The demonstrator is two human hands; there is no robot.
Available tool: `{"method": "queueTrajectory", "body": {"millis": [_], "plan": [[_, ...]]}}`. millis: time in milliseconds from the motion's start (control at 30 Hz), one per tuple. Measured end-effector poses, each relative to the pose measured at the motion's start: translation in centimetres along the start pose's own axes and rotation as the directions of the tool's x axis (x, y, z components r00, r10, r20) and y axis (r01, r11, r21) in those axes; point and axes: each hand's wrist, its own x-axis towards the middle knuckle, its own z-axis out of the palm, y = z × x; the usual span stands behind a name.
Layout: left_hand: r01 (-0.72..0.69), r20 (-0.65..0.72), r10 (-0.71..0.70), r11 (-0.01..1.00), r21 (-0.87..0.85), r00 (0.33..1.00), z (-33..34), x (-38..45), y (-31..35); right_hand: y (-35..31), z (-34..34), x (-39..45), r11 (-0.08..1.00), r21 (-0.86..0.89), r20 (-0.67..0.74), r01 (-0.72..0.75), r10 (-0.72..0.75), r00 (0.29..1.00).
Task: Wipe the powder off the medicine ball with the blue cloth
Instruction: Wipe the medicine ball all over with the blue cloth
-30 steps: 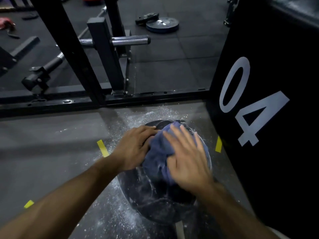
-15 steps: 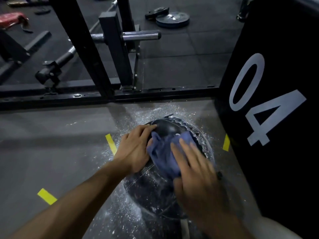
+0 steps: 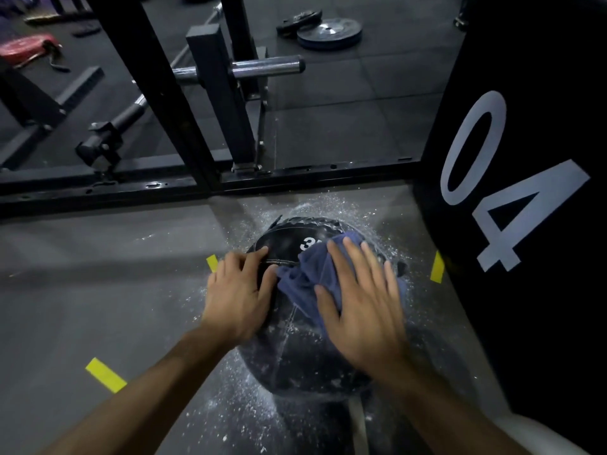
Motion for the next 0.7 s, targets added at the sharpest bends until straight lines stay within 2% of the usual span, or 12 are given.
{"method": "queueTrajectory", "body": {"millis": [100,200,300,400,433,500,567,700], "plan": [[0.071,-0.024,-0.071,0.997,-0.013,0.997,-0.1,-0.9,0.6,-0.7,-0.9,3.8,0.993,0.026,0.112,-0.118,0.114,0.987],[0.101,-0.048,-0.102,0.995,-0.024,0.994,-0.2,-2.0,1.4,-1.6,-1.3,8.0,0.975,0.031,0.128,-0.219,0.214,0.969],[0.053,-0.044,-0.054,0.998,-0.032,0.998,-1.5,-2.1,1.3,-1.1,-1.3,10.0,0.984,0.061,0.15,-0.165,0.155,0.977],[-0.037,-0.144,0.024,0.996,-0.085,0.989,-3.1,1.1,0.3,0.1,-2.2,11.2,0.996,0.083,0.227,-0.035,0.015,0.974],[-0.064,-0.138,0.044,0.988,-0.142,0.989,-3.3,2.4,0.4,0.4,-2.4,11.5,0.996,0.087,0.25,-0.019,-0.003,0.968],[-0.127,-0.053,0.116,0.948,-0.291,0.992,-2.6,4.4,1.1,0.6,-2.4,11.7,0.997,0.076,0.253,-0.019,-0.001,0.968],[-0.18,0.003,0.194,0.915,-0.361,0.981,-0.4,4.7,1.9,0.6,-2.0,11.5,0.999,0.035,0.24,-0.03,0.021,0.971],[-0.182,-0.052,0.175,0.92,-0.348,0.983,1.9,4.5,1.8,-0.7,-2.0,9.4,0.998,-0.042,0.191,-0.056,0.063,0.98]]}}
